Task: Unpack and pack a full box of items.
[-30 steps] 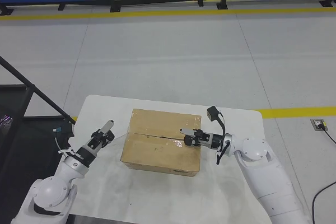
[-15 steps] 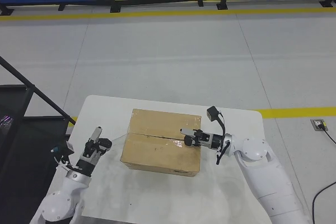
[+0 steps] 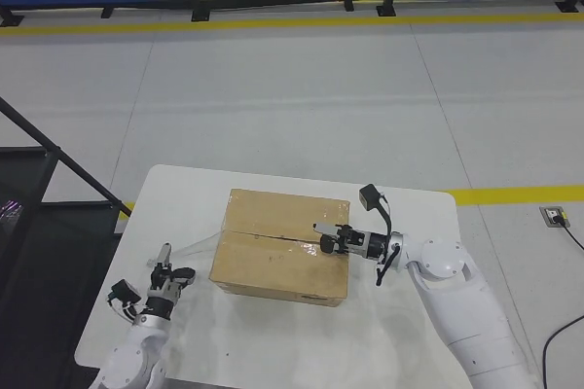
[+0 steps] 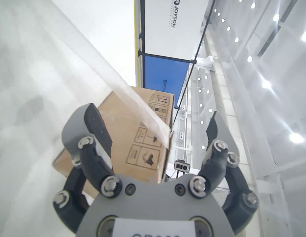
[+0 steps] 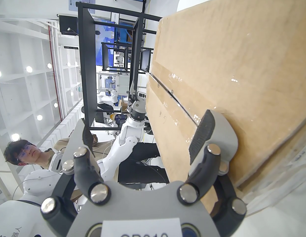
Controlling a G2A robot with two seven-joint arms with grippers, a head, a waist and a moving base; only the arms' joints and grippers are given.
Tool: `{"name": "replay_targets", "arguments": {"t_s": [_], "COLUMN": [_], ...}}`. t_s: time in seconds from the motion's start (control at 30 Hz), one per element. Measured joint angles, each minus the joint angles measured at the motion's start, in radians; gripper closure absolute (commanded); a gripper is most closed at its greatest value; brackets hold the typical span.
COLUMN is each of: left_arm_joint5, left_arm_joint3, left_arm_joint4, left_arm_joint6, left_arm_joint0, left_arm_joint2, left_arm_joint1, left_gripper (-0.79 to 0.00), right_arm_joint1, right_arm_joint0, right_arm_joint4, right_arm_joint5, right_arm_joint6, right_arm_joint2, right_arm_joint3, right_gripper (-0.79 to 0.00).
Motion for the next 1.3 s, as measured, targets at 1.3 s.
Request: {"name": "replay_targets", "arguments": {"t_s": [1.3], "left_arm_joint5": [-0.088], "left_arm_joint3": [-0.257], "left_arm_joint4": [0.336], "left_arm_joint6": [-0.009], "left_arm_joint0": [-0.075], "left_arm_joint2": [-0.096], "left_arm_joint1": [-0.023], "left_gripper": [-0.785], "right_arm_joint1": [0.0], "right_arm_joint0": [-0.004], "right_arm_joint4": [0.001], "right_arm_joint5": [-0.002], "right_arm_joint6": [-0.006], "right_arm_joint2": [0.001], "right_arm_joint3": [-0.006], "right_gripper": [-0.785]}}
